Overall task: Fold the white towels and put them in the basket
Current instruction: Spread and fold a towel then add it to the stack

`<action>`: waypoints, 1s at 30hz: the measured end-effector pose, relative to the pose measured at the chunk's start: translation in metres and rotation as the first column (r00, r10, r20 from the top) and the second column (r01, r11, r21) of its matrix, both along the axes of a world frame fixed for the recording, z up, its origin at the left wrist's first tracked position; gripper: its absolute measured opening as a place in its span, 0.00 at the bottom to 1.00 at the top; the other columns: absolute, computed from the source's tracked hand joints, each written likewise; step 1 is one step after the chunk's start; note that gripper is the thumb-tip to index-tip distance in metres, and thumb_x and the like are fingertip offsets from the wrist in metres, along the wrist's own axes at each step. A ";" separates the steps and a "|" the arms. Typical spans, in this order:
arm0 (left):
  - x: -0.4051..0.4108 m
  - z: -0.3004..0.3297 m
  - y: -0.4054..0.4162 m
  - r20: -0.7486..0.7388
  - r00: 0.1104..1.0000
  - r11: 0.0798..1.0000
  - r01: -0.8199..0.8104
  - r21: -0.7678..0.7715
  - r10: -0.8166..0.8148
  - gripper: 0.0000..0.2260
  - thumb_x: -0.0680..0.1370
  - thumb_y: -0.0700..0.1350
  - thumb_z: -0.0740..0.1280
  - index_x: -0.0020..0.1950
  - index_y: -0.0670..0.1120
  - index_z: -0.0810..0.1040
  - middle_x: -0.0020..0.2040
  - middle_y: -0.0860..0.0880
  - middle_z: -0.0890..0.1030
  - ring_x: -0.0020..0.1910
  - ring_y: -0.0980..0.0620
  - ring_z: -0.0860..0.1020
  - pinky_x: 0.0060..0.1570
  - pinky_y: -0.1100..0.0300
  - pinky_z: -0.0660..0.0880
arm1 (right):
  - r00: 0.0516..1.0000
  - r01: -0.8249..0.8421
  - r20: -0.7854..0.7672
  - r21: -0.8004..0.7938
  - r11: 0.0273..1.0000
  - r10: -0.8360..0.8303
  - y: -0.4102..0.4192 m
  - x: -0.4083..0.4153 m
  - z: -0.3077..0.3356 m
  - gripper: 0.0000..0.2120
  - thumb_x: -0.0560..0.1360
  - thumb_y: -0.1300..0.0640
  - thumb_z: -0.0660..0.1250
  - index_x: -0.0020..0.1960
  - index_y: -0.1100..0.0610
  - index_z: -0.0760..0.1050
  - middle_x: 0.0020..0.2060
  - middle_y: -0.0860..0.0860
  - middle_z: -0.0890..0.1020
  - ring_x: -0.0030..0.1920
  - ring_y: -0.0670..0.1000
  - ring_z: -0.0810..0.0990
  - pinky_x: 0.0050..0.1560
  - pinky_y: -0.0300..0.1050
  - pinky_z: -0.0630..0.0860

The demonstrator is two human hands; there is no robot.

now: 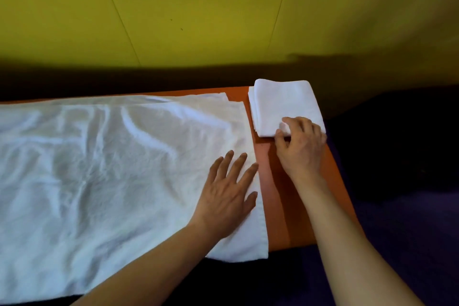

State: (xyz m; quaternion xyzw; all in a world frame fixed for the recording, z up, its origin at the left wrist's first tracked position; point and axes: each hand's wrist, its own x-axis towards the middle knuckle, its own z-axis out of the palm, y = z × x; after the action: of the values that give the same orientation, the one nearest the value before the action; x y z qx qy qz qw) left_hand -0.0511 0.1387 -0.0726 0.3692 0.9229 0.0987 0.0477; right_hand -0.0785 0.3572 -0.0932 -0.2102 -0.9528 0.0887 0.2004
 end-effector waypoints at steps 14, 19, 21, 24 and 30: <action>0.057 0.003 -0.022 0.117 0.988 0.976 0.119 -0.182 -0.098 0.29 0.71 0.63 0.71 0.67 0.52 0.68 0.60 0.46 0.70 0.57 0.42 0.70 0.56 0.46 0.66 | 0.942 0.150 0.334 -0.474 0.868 0.020 -0.076 0.015 0.007 0.23 0.73 0.44 0.72 0.58 0.59 0.77 0.57 0.56 0.81 0.58 0.59 0.79 0.56 0.50 0.75; 0.060 0.016 -0.027 0.100 0.994 0.985 0.067 -0.161 -0.051 0.14 0.80 0.52 0.61 0.63 0.48 0.73 0.59 0.46 0.74 0.59 0.41 0.72 0.54 0.48 0.67 | 0.927 0.256 0.374 -0.611 0.749 -0.012 -0.078 0.007 0.016 0.06 0.72 0.53 0.71 0.47 0.54 0.77 0.55 0.56 0.83 0.56 0.59 0.81 0.49 0.43 0.71; 0.062 0.022 -0.032 0.128 0.992 0.995 0.024 -0.101 -0.011 0.10 0.81 0.47 0.59 0.60 0.47 0.73 0.57 0.46 0.76 0.57 0.42 0.75 0.53 0.50 0.70 | 0.951 0.235 0.309 -0.680 0.695 -0.019 -0.078 0.006 0.021 0.05 0.74 0.56 0.69 0.48 0.53 0.75 0.51 0.54 0.82 0.54 0.56 0.79 0.48 0.42 0.68; 0.065 0.035 -0.045 0.294 0.949 0.971 -0.172 0.167 0.117 0.06 0.80 0.43 0.61 0.56 0.45 0.73 0.52 0.46 0.80 0.52 0.43 0.78 0.49 0.49 0.72 | 0.974 0.227 0.196 -0.846 0.483 -0.114 -0.080 0.003 0.032 0.06 0.72 0.62 0.67 0.49 0.57 0.77 0.48 0.54 0.81 0.46 0.53 0.78 0.45 0.43 0.73; 0.078 0.062 -0.070 0.512 0.840 0.774 -0.442 0.454 0.180 0.07 0.80 0.39 0.61 0.46 0.45 0.63 0.37 0.50 0.71 0.37 0.50 0.66 0.38 0.57 0.59 | 0.942 0.337 0.331 -0.918 -0.207 0.062 -0.094 -0.013 0.053 0.14 0.77 0.62 0.62 0.60 0.63 0.78 0.53 0.60 0.83 0.52 0.59 0.82 0.57 0.51 0.79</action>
State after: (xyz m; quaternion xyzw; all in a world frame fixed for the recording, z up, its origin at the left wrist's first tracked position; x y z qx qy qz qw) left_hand 0.0273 0.0690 -0.0111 0.1721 0.8670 0.4497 0.1284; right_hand -0.0917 0.2634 -0.0399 -0.4014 -0.5213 0.7376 -0.1516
